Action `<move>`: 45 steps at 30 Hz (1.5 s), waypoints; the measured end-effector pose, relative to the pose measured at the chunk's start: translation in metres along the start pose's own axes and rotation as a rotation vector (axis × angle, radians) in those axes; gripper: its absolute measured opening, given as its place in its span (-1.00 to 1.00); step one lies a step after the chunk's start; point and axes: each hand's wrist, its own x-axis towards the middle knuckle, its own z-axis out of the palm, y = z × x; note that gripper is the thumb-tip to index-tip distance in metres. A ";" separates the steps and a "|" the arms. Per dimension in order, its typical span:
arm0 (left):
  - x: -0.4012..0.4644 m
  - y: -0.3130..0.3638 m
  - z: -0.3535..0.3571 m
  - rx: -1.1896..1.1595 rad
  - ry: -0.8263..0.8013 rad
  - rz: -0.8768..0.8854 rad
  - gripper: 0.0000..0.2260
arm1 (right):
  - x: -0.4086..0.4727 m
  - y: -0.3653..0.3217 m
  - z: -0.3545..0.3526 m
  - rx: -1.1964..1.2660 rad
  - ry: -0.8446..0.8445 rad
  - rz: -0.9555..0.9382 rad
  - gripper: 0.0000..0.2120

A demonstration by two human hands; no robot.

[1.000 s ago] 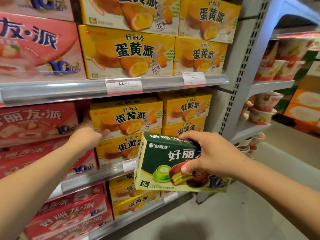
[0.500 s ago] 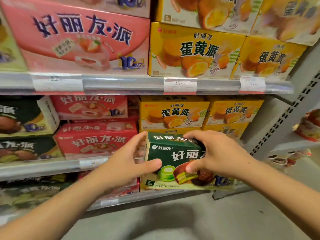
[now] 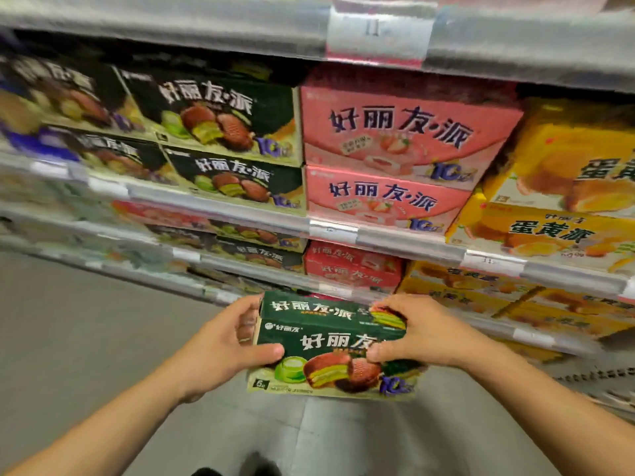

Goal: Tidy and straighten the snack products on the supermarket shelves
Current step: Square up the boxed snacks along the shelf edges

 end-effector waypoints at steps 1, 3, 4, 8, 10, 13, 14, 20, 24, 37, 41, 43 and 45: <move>-0.011 0.005 -0.009 -0.018 0.020 -0.015 -0.38 | 0.004 -0.014 0.000 0.026 0.005 -0.005 -0.30; -0.029 0.009 -0.027 -0.039 0.045 -0.027 -0.37 | 0.014 -0.041 0.004 0.048 0.011 -0.011 -0.26; -0.035 0.009 -0.037 -0.046 0.056 -0.028 -0.37 | 0.020 -0.053 0.008 0.048 0.006 -0.013 -0.26; -0.055 -0.005 -0.079 -0.090 0.187 -0.035 -0.39 | 0.041 -0.104 0.027 0.078 -0.035 0.002 -0.40; -0.062 -0.015 -0.107 -0.095 0.204 -0.029 -0.42 | 0.052 -0.133 0.038 0.076 -0.048 0.013 -0.43; -0.069 -0.031 -0.163 -0.121 0.175 -0.021 -0.50 | 0.071 -0.182 0.058 0.046 -0.044 0.031 -0.40; -0.072 -0.037 -0.183 -0.119 0.164 -0.018 -0.52 | 0.078 -0.200 0.066 0.046 -0.046 0.034 -0.40; -0.086 -0.067 -0.320 -0.021 0.164 -0.015 -0.58 | 0.144 -0.299 0.102 0.198 -0.079 0.101 -0.24; -0.076 -0.086 -0.380 0.057 0.299 -0.017 -0.57 | 0.211 -0.325 0.115 0.168 0.064 0.132 -0.50; -0.029 -0.175 -0.430 -0.046 0.346 -0.024 -0.43 | 0.417 -0.319 0.169 -0.590 0.193 0.163 -0.58; -0.026 -0.191 -0.429 -0.062 0.321 -0.016 -0.39 | 0.438 -0.311 0.165 -0.574 0.237 0.250 -0.84; -0.025 -0.191 -0.432 -0.068 0.316 -0.016 -0.39 | 0.442 -0.310 0.160 -0.524 0.203 0.282 -0.77; -0.023 -0.188 -0.436 -0.049 0.320 -0.003 -0.40 | 0.444 -0.312 0.158 -0.488 0.170 0.311 -0.74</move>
